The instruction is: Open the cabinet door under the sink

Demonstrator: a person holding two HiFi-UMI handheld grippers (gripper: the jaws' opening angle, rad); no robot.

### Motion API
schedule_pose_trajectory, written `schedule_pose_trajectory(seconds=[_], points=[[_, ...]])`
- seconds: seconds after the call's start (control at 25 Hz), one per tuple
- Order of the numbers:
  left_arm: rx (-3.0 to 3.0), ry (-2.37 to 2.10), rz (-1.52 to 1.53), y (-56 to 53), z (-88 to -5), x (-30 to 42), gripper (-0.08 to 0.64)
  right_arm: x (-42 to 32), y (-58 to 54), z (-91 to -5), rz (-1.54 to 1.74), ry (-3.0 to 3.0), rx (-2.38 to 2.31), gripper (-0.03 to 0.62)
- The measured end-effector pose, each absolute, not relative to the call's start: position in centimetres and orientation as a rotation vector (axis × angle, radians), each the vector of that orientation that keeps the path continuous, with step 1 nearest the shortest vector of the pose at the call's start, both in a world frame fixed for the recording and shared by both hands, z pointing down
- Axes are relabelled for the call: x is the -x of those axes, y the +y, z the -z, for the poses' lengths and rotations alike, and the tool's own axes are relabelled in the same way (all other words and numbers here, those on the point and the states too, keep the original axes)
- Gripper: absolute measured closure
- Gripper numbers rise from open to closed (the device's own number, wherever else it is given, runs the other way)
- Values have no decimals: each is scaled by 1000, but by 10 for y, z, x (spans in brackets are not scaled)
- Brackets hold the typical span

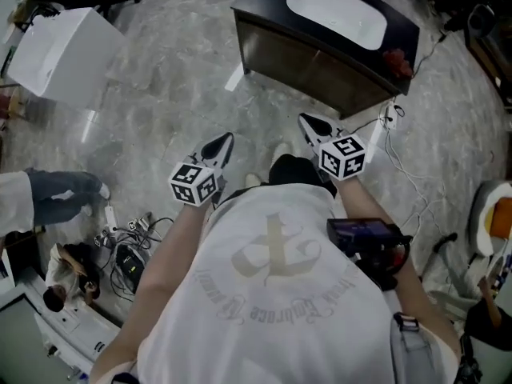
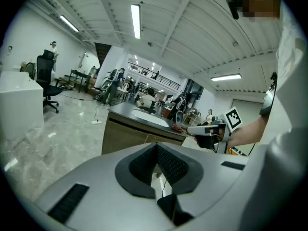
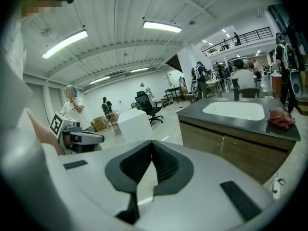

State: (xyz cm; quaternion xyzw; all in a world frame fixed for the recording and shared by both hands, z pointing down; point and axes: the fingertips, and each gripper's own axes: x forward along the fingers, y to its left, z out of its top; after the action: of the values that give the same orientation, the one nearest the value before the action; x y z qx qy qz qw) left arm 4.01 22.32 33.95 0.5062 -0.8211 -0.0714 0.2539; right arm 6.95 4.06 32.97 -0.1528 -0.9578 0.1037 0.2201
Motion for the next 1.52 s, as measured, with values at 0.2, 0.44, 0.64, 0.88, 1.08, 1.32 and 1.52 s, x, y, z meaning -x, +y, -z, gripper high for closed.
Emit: schedule_pose_trajectory(seconds=[0.2, 0.44, 0.64, 0.88, 1.08, 1.32, 1.52], points=[[-1344, -2210, 159, 208, -352, -15, 551, -41, 25, -346, -333, -2625, 428, 578], [-1359, -2183, 124, 178, -354, 42, 551, 14, 1, -353, -381, -2632, 423, 578], [-1363, -2149, 88, 136, -364, 89, 551, 60, -36, -376, -399, -2595, 394, 578], [-1297, -2147, 73, 121, -368, 131, 551, 97, -54, -408, -311, -2499, 393, 578], [-1243, -2154, 89, 120, -377, 158, 551, 123, -62, -446, -181, -2410, 400, 578], [-1205, -2136, 93, 124, -392, 165, 551, 145, -75, -469, -112, -2362, 324, 578], [-1227, -2090, 91, 136, -412, 177, 551, 155, -75, -487, -60, -2312, 250, 578]])
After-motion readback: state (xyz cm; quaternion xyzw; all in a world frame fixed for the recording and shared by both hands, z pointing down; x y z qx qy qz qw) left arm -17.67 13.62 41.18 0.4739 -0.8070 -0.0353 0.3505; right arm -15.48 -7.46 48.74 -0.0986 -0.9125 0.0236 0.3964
